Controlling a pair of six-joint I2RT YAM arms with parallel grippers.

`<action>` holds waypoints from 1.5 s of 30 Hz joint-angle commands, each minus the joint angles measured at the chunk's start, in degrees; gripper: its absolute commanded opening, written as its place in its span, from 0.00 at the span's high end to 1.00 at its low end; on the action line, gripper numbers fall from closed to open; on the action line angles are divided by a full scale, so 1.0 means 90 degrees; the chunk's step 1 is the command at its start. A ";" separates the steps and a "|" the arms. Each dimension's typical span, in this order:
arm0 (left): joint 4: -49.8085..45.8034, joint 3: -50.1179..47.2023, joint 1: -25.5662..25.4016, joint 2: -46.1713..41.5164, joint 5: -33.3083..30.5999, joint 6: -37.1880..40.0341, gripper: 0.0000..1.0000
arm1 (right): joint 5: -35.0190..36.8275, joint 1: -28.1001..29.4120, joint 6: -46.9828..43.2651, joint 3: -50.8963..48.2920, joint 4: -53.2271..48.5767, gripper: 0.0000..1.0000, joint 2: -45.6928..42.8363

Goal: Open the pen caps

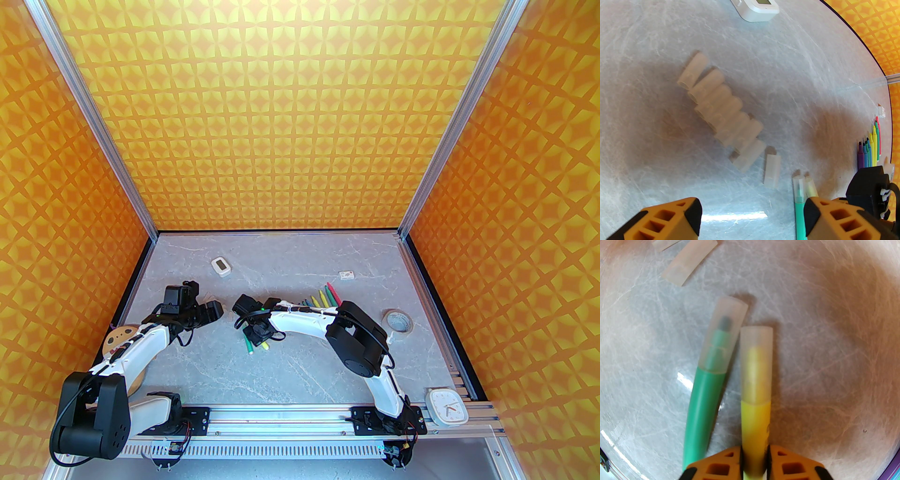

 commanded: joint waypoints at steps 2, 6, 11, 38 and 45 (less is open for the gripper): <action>0.0282 -0.0064 0.0033 -0.0067 0.0466 -0.0110 0.25 | 0.0096 -0.0048 -0.0054 -0.0209 0.0172 0.84 -0.0363; 0.0474 -0.0073 0.0023 0.0011 0.0858 -0.0146 0.26 | -0.0073 -0.0146 -0.0044 -0.0508 0.0473 0.86 -0.0713; 0.0686 -0.0063 -0.0013 0.0089 0.1157 -0.0241 0.27 | -0.0392 -0.0355 -0.0005 -0.0988 0.0967 0.88 -0.1295; 0.2884 0.0389 -0.0818 0.0895 0.2866 -0.1397 0.28 | -0.1348 -0.1266 0.0325 -0.2834 0.2504 0.92 -0.3294; 0.3156 0.0532 -0.0985 0.1046 0.3234 -0.1517 0.31 | -0.1730 -0.1276 0.0285 -0.2966 0.2777 0.92 -0.3364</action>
